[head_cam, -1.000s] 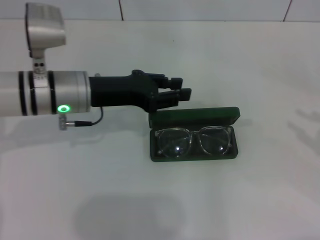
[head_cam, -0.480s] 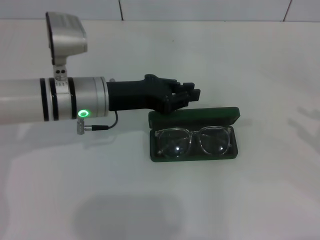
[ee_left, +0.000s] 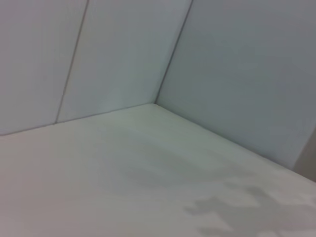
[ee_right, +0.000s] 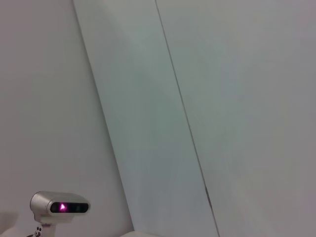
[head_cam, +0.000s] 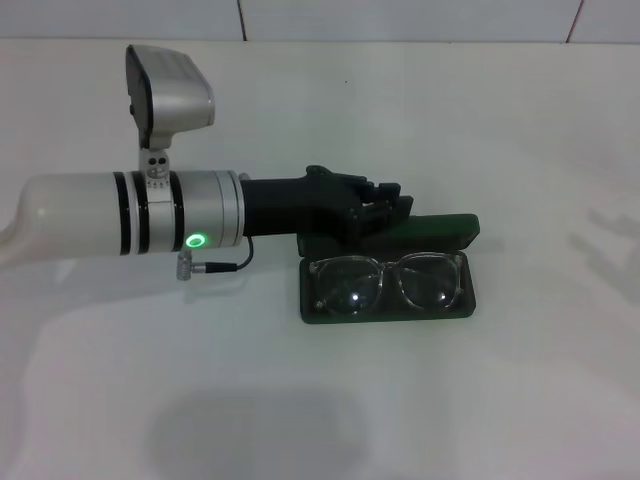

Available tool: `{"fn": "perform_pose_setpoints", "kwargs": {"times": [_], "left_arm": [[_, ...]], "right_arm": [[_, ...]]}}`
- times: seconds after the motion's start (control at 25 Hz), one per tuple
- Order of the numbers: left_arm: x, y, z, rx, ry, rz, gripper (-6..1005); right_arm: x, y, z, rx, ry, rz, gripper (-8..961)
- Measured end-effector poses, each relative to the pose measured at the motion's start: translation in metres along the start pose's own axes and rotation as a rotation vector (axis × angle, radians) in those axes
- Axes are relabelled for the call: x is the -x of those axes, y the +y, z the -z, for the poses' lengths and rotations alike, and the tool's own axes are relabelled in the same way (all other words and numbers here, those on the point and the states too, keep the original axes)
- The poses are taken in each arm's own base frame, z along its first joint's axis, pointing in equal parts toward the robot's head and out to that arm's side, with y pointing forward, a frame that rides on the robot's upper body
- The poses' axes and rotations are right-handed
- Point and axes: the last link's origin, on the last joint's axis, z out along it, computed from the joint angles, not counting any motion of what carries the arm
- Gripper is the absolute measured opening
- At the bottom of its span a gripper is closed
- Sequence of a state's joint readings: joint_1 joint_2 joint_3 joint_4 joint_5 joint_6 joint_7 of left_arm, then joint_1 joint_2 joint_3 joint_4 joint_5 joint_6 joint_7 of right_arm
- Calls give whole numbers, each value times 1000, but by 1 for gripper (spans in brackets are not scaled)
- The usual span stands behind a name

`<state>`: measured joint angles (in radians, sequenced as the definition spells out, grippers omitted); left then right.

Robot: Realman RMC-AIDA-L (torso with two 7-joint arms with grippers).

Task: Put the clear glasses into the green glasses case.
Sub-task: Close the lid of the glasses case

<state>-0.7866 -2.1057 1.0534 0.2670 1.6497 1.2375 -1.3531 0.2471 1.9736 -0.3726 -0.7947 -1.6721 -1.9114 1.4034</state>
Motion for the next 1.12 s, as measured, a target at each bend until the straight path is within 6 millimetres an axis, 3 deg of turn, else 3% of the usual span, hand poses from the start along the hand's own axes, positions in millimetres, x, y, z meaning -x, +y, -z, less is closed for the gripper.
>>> {"fn": "perform_pose_setpoints", "kwargs": {"times": [1.12], "left_arm": [[11,2,-2,-5,-34,18,195]], "right_arm": [[0,-3,-5,-7,-6,6,411]]}}
